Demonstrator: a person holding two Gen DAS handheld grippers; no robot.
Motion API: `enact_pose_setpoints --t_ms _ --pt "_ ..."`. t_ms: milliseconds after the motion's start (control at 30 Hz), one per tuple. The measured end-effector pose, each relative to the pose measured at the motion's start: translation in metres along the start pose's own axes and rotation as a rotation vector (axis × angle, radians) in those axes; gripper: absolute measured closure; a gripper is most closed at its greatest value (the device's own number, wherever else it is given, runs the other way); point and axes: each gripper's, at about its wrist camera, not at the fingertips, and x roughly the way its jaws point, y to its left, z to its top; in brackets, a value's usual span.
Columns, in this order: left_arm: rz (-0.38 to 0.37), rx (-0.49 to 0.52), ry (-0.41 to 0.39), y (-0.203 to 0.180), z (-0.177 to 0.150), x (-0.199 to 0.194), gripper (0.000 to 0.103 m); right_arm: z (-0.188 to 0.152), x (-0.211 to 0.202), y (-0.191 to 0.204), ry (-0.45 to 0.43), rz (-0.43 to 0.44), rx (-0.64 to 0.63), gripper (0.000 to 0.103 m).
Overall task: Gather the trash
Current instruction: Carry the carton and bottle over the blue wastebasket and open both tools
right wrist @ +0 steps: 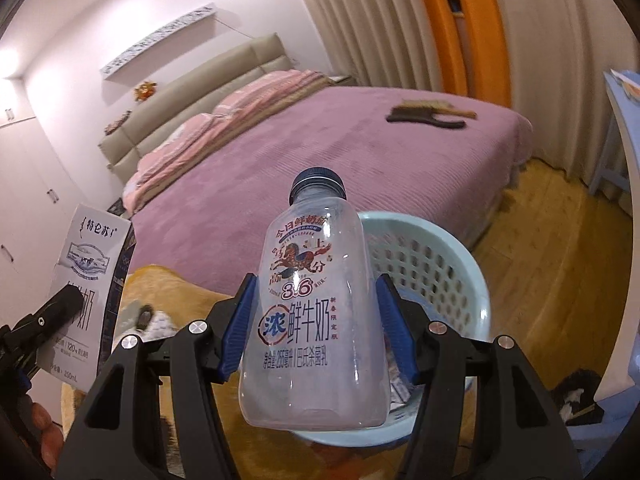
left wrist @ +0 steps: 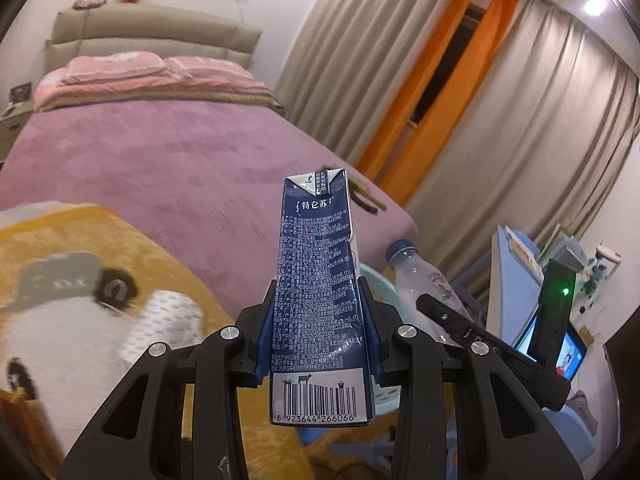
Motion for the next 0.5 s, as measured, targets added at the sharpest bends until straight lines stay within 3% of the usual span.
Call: enact_pose_setpoints --t_ms 300,500 --pt "0.005 0.002 0.143 -0.012 -0.024 0.082 0.068 -0.012 0.042 -0.047 0.079 -0.058 0.085 0.047" --pt "0.018 0.01 0.179 -0.018 -0.029 0.107 0.066 -0.01 0.058 -0.058 0.105 -0.076 0.097 0.046"
